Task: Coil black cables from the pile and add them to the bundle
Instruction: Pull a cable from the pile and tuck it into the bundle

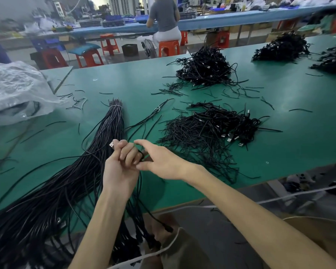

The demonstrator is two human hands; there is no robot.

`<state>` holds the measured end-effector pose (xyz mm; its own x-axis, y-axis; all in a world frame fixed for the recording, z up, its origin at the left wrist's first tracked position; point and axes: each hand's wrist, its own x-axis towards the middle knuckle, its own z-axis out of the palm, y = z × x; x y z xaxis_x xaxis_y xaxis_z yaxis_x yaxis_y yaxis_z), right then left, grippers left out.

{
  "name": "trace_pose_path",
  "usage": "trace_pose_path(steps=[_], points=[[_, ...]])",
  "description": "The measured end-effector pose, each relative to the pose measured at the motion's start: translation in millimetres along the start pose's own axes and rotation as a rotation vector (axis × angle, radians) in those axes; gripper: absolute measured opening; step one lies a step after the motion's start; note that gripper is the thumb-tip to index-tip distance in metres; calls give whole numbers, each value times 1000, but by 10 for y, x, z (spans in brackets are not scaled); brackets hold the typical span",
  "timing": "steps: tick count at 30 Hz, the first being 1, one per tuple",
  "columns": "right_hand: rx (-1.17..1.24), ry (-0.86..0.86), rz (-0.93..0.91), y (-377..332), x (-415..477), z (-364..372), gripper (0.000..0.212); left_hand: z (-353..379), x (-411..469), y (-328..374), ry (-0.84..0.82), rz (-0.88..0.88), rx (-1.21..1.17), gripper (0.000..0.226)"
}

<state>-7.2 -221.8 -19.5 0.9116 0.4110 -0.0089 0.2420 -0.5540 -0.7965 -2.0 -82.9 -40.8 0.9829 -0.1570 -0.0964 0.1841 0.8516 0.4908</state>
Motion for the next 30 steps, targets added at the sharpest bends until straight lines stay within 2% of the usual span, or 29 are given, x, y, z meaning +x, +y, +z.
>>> trace_pose_path(steps=[2,4,6,7,10,13,14,18,21,25,28,30], points=[[119,-25,-3,-29,27,-32,71,-6,-30,-36,-41,-25,12,44],[258,8,-8,-50,38,-31,52,3,-71,-90,-84,-25,121,50],[295,71,-12,-38,35,-8,26,13,-114,-118,-143,-15,255,47],[300,99,-17,-18,29,7,22,13,-130,-111,-178,-17,309,45],[333,145,-36,37,-34,30,22,-35,-170,15,-293,-64,472,38],[329,176,-121,68,-135,35,40,-102,-224,224,-412,-116,661,31],[319,186,-135,70,-162,41,38,-118,-242,284,-439,-124,720,32],[167,237,-143,61,-157,39,27,-114,-288,371,-334,-36,987,28],[-24,172,-181,22,-112,41,13,-110,-286,328,-232,84,1103,29],[-390,110,-179,33,-98,71,24,-138,-246,297,-120,233,1268,19],[-417,59,-154,5,-179,82,19,-178,-257,320,-130,216,1329,19],[-384,22,-128,-2,-237,98,15,-204,-259,375,-93,205,1437,32]])
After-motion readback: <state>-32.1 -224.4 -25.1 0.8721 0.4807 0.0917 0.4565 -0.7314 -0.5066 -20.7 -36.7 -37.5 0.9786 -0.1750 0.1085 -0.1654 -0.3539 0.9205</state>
